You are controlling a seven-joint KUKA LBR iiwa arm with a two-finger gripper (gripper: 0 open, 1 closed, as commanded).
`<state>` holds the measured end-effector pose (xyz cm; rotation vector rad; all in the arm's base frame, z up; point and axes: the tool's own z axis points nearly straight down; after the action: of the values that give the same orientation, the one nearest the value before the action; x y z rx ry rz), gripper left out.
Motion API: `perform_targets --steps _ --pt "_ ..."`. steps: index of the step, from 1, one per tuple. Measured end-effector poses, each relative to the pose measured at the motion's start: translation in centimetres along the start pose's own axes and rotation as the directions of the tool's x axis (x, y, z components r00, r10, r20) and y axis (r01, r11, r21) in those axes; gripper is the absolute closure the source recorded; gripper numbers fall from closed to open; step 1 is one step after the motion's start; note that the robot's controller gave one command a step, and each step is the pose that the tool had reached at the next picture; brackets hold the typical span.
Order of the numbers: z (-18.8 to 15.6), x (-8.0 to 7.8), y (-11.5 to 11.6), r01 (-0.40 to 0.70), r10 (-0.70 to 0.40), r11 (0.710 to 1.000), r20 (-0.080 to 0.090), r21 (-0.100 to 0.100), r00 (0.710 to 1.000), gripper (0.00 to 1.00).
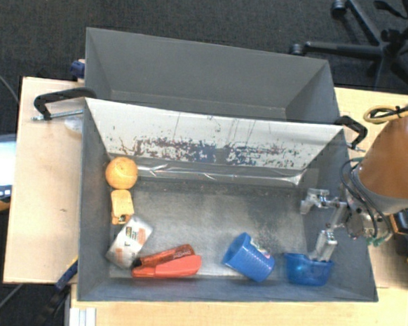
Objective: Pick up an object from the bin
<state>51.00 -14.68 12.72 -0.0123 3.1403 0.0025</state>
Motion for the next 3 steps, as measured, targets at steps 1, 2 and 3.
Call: perform_targets --steps 1,2,3 --pt "3.3 -0.6 -0.1 -0.03 0.03 1.0 0.008 0.001 1.0 0.0" --pt "4.9 1.5 0.9 0.023 -0.023 1.0 0.001 -0.001 1.0 0.0" --pt "5.6 1.8 0.5 -0.039 0.039 0.999 0.011 0.001 0.999 1.0"
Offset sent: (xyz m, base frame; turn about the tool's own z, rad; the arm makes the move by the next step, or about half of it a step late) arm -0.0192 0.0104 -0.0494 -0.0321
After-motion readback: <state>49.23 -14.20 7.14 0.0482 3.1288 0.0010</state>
